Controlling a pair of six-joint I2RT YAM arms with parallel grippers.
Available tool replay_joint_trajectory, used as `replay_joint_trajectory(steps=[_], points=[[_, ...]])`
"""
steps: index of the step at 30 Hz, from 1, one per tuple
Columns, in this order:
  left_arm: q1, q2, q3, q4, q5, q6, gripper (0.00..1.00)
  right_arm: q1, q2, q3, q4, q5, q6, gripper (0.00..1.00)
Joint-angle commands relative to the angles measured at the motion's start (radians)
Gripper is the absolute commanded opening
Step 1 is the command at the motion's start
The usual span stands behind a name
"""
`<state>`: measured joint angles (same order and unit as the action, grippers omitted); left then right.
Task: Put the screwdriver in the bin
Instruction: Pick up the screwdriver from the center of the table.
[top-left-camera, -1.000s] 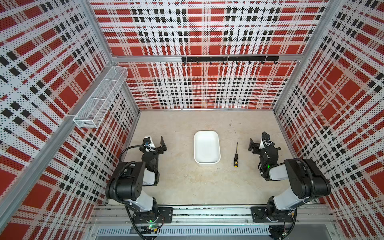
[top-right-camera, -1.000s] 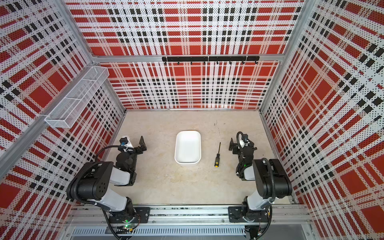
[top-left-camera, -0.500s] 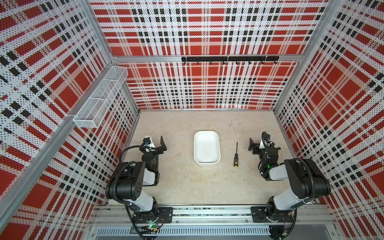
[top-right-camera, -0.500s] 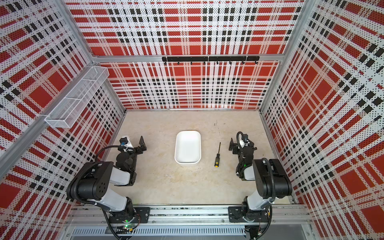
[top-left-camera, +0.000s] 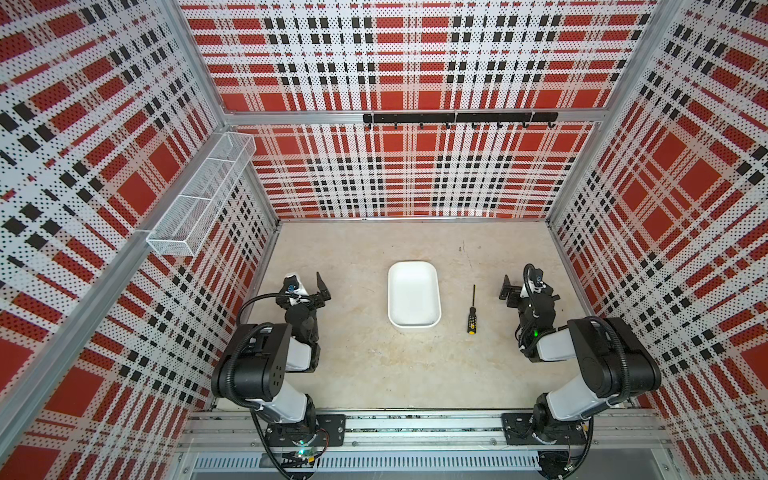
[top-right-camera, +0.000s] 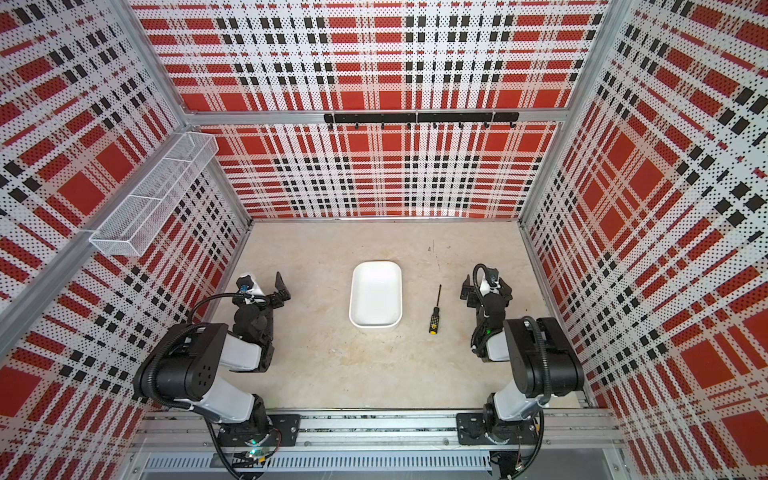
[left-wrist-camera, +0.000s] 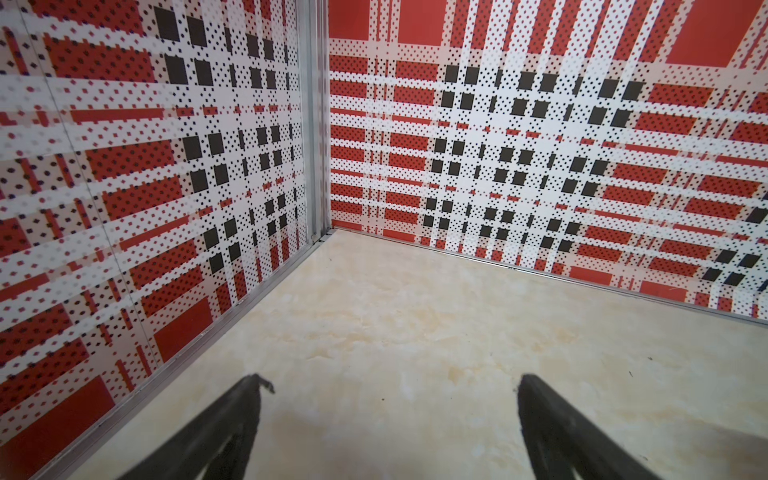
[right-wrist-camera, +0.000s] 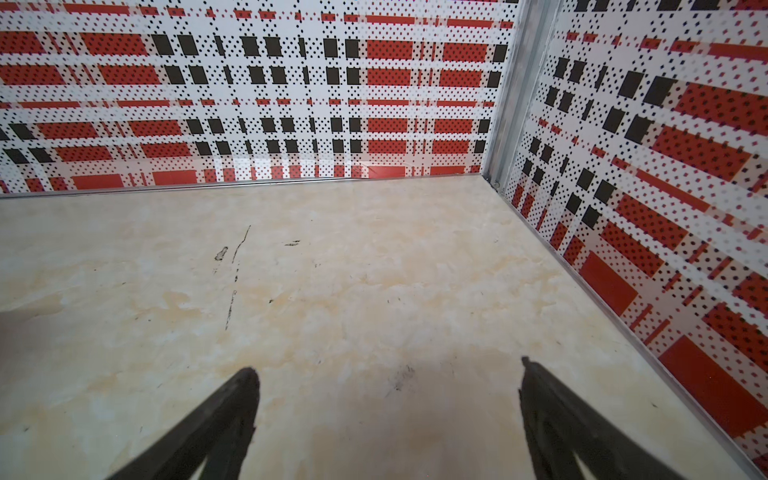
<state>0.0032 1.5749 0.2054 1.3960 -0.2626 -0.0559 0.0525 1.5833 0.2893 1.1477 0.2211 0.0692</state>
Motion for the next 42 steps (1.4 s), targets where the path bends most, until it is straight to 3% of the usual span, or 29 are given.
replay_joint_trajectory(steps=[1,5,8,13,19,24,31,42], points=[[0.007,-0.049,0.002,-0.027,0.020,-0.002,0.98,0.008,-0.055,0.006,-0.029,0.022,-0.004,1.00],[0.002,-0.137,0.060,-0.209,0.081,0.025,0.98,0.009,-0.176,0.078,-0.266,0.045,0.003,1.00],[-0.014,-0.217,0.139,-0.393,0.128,0.041,0.98,0.009,-0.267,0.183,-0.548,0.054,0.060,1.00],[-0.015,-0.295,0.258,-0.612,0.298,-0.047,0.98,0.012,-0.329,0.356,-0.965,-0.057,0.156,1.00],[-0.026,-0.325,0.307,-0.737,0.474,-0.162,0.98,0.033,-0.350,0.435,-1.214,-0.164,0.264,1.00],[-0.039,-0.308,0.321,-0.792,0.572,-0.264,0.98,0.114,-0.327,0.439,-1.288,-0.211,0.365,1.00],[-0.081,-0.238,0.318,-0.792,0.651,-0.340,0.98,0.271,-0.240,0.432,-1.336,-0.137,0.462,1.00],[-0.095,-0.161,0.327,-0.792,0.716,-0.361,0.98,0.425,-0.107,0.429,-1.402,-0.052,0.584,0.96]])
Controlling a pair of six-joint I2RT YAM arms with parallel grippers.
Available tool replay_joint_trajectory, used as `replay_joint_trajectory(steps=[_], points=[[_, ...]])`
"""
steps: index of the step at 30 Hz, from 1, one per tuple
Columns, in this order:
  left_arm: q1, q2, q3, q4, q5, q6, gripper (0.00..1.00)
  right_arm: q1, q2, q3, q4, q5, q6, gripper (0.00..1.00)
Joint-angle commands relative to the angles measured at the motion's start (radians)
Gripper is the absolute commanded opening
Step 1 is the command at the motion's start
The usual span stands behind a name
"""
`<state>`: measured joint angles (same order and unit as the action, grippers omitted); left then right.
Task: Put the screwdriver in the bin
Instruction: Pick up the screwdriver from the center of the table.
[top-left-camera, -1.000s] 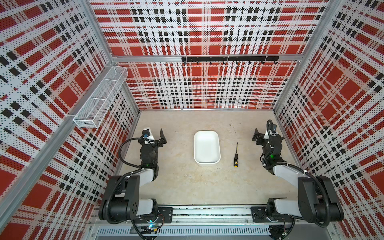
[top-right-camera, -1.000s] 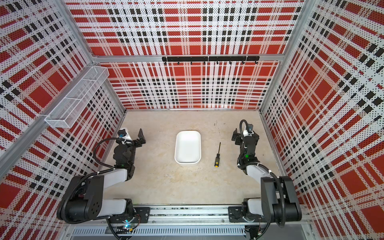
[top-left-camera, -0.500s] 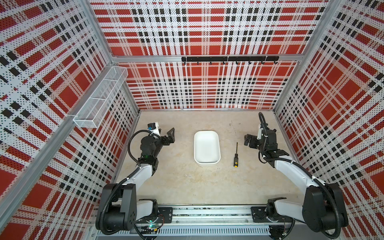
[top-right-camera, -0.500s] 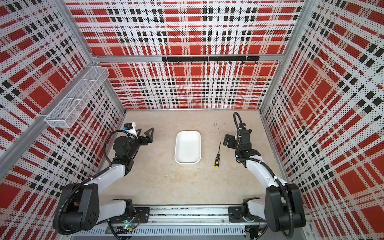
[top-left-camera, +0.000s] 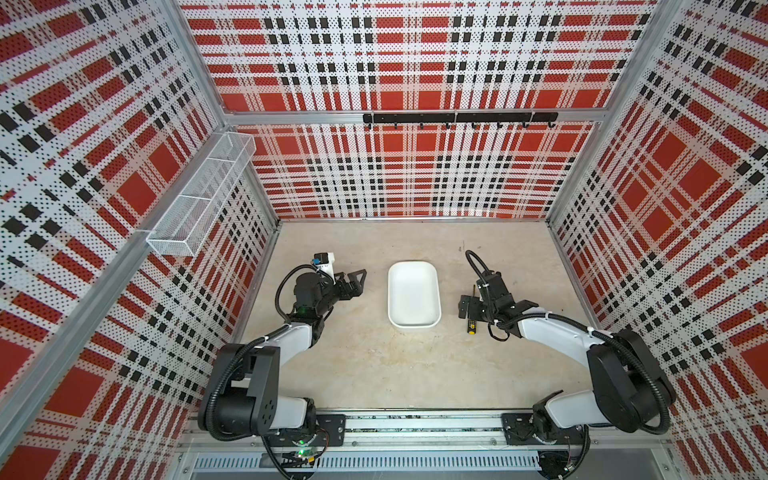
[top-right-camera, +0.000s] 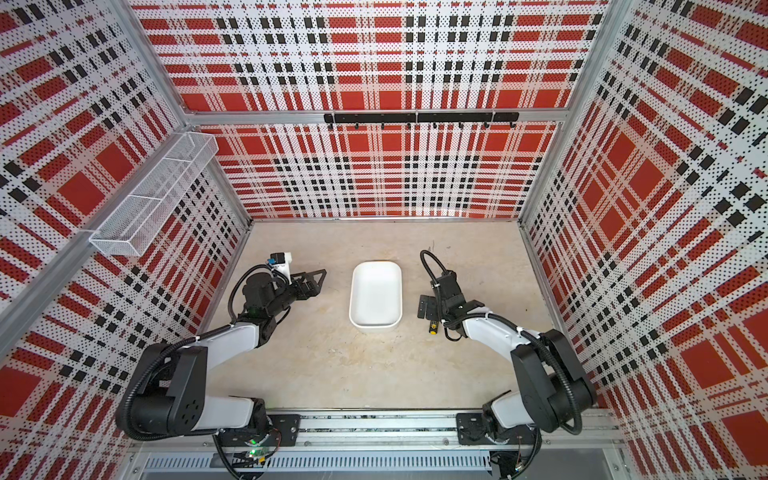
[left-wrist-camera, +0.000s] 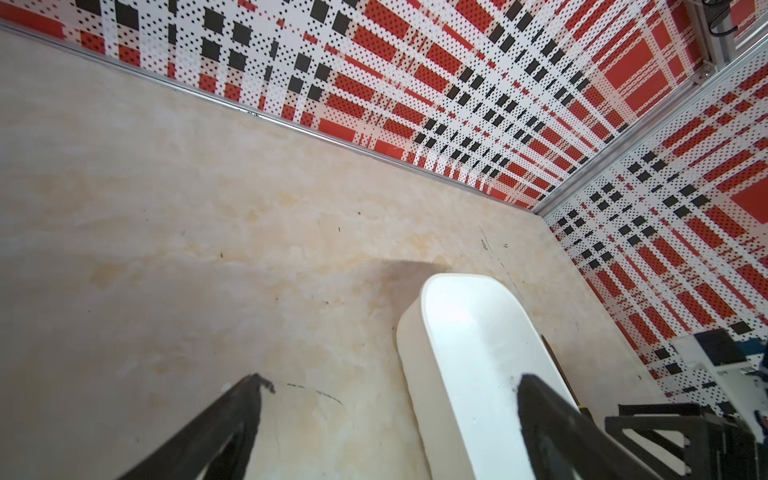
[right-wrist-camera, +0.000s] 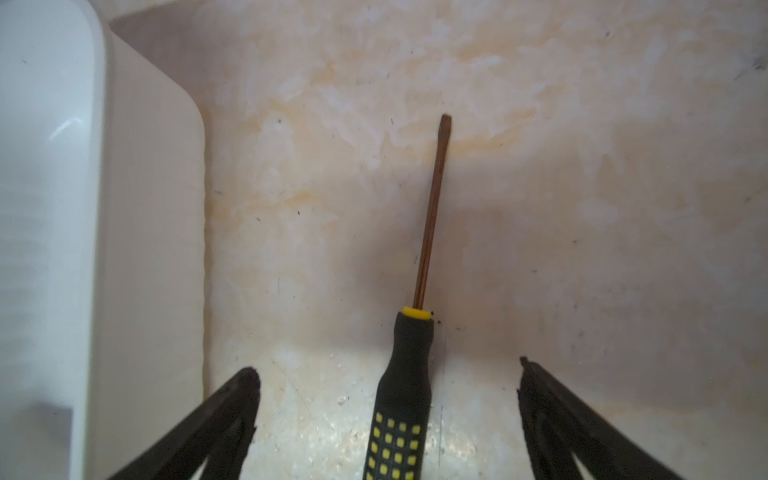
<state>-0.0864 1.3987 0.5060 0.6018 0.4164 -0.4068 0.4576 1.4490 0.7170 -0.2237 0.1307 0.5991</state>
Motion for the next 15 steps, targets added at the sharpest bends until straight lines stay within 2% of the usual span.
replay_joint_trajectory(steps=[1,9,15], points=[[-0.006,0.021,0.028,0.002,0.040,-0.012,0.98,0.032,0.039,0.007,-0.039,0.050,0.062,0.96],[-0.005,0.025,0.026,0.003,0.021,-0.024,0.98,0.050,0.087,0.002,-0.054,0.065,0.095,0.88],[-0.006,0.039,0.029,0.002,0.026,-0.027,0.98,0.052,0.107,-0.002,-0.059,0.043,0.087,0.71]])
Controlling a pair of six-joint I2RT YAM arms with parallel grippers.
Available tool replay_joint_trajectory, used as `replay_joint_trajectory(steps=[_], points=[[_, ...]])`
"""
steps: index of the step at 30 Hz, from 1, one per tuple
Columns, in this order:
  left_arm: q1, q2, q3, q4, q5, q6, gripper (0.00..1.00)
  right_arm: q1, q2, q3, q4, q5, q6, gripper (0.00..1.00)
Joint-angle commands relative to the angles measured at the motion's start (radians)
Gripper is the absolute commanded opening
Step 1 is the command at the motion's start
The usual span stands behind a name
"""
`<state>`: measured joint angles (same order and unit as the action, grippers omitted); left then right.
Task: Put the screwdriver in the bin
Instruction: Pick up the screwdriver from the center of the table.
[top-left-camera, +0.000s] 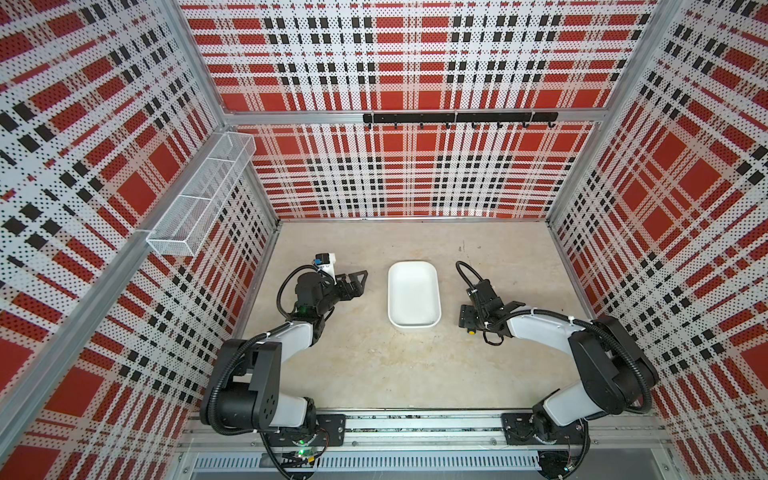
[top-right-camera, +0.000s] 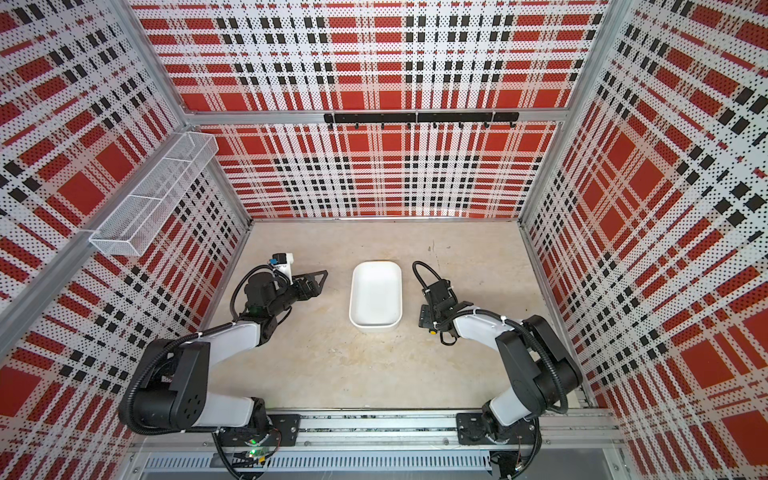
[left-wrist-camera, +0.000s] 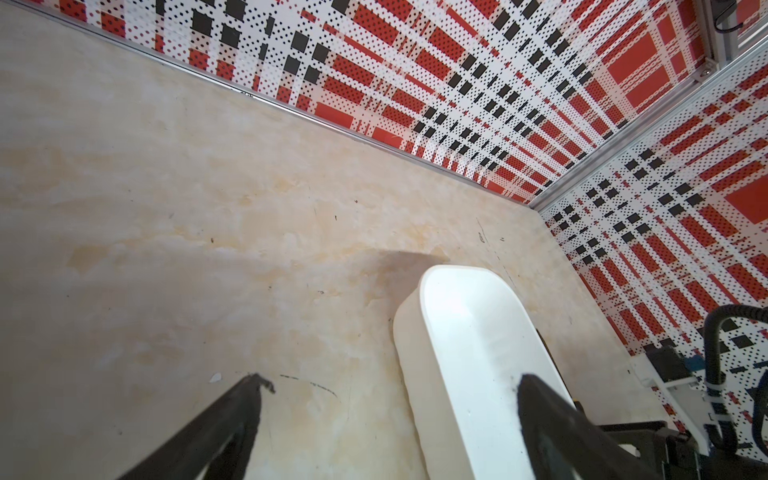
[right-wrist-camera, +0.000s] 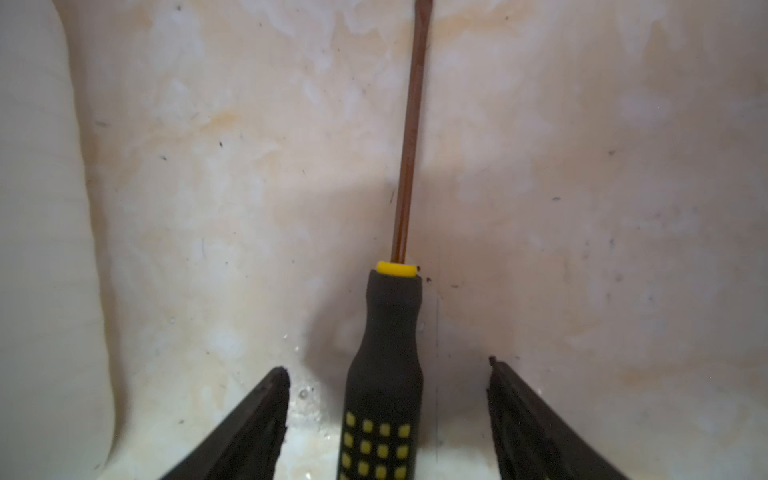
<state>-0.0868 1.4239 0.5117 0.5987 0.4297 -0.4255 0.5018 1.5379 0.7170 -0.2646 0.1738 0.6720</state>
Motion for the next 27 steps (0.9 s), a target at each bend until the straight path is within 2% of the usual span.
replay_joint_trajectory(steps=[1,11,17,24,27], points=[[-0.005,0.014,0.023,0.006,0.002,-0.013,0.98,0.009,0.018,-0.002,-0.017,-0.003,0.011,0.70],[-0.005,0.034,0.038,0.009,-0.002,-0.022,0.98,0.011,0.046,0.020,-0.051,-0.006,-0.012,0.51],[-0.006,0.030,0.035,0.010,-0.002,-0.024,0.98,0.011,0.044,0.021,-0.057,-0.019,-0.017,0.36],[-0.004,0.035,0.036,0.010,0.002,-0.026,0.98,0.011,0.044,0.066,-0.100,-0.035,-0.060,0.09],[-0.004,0.038,0.039,0.010,0.004,-0.027,0.98,0.011,0.033,0.112,-0.140,-0.064,-0.095,0.02]])
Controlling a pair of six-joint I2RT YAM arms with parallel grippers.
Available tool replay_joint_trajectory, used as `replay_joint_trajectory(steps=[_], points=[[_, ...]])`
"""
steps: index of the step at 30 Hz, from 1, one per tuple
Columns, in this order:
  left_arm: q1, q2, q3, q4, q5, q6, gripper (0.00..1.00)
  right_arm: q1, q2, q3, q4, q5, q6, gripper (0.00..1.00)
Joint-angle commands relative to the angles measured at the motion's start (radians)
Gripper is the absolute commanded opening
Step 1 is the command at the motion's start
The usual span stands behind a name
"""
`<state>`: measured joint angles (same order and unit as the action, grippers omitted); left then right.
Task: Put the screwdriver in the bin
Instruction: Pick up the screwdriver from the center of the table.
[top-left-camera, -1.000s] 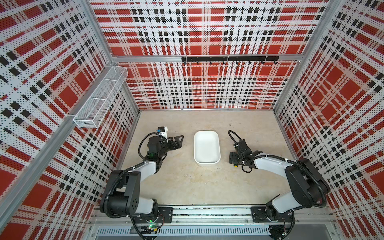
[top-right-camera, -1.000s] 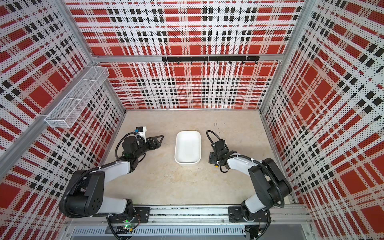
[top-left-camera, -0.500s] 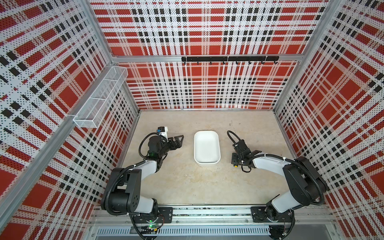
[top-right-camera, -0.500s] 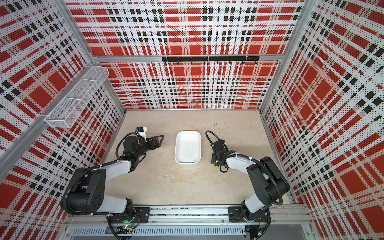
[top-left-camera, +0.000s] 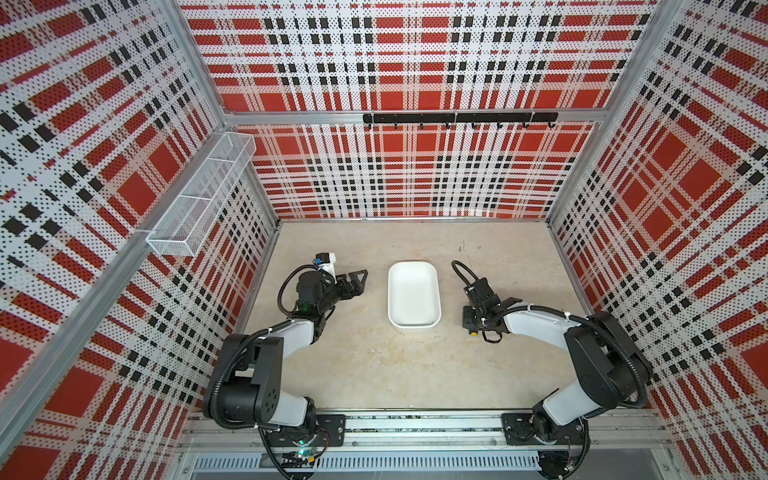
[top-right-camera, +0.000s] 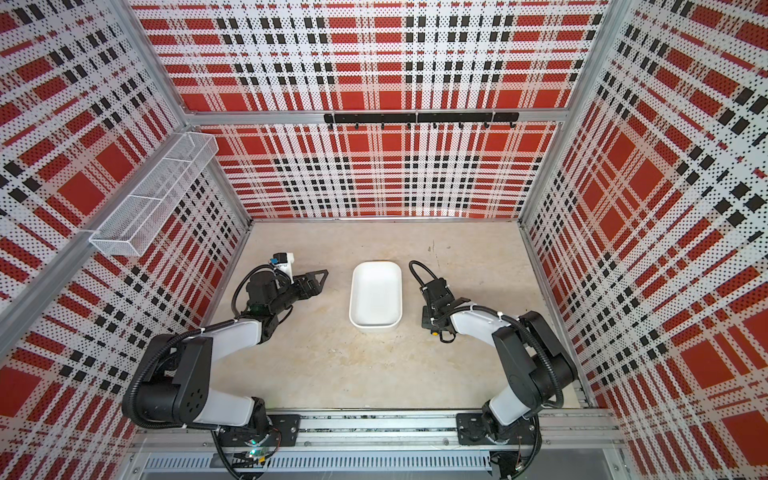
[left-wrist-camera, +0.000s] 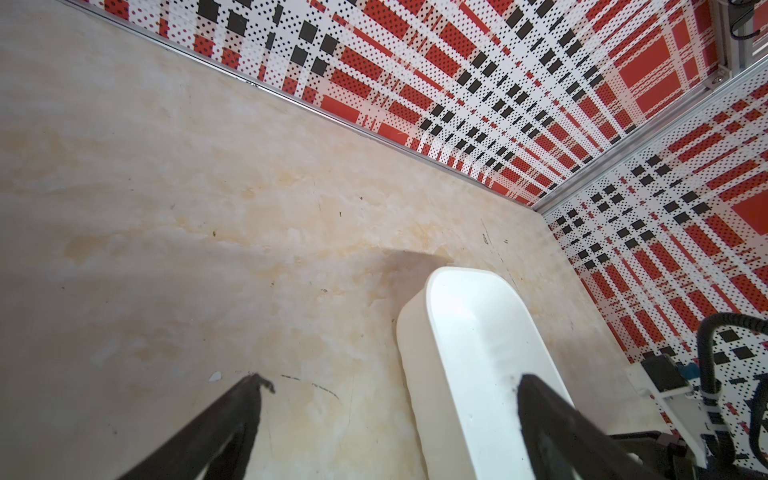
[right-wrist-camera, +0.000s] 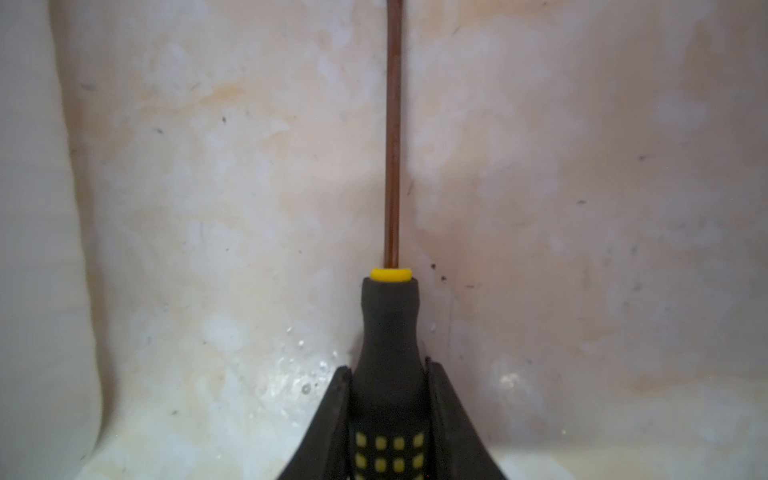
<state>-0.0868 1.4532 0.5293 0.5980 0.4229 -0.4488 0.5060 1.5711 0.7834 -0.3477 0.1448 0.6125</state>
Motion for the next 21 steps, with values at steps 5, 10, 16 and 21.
replay_joint_trajectory(steps=[5,10,16,21], points=[[-0.004,0.024,0.038,0.011,0.030,-0.004,0.98,0.007,-0.056,0.160,-0.141,-0.085,-0.098,0.00],[-0.002,0.036,0.056,0.011,0.040,-0.004,0.98,0.008,-0.127,0.267,-0.203,-0.128,-0.119,0.00],[0.008,0.063,0.073,0.011,0.057,-0.005,0.98,0.053,-0.159,0.339,-0.178,-0.180,-0.076,0.00],[0.026,0.072,0.081,0.011,0.069,-0.010,0.98,0.123,-0.092,0.428,-0.189,-0.157,0.003,0.00]])
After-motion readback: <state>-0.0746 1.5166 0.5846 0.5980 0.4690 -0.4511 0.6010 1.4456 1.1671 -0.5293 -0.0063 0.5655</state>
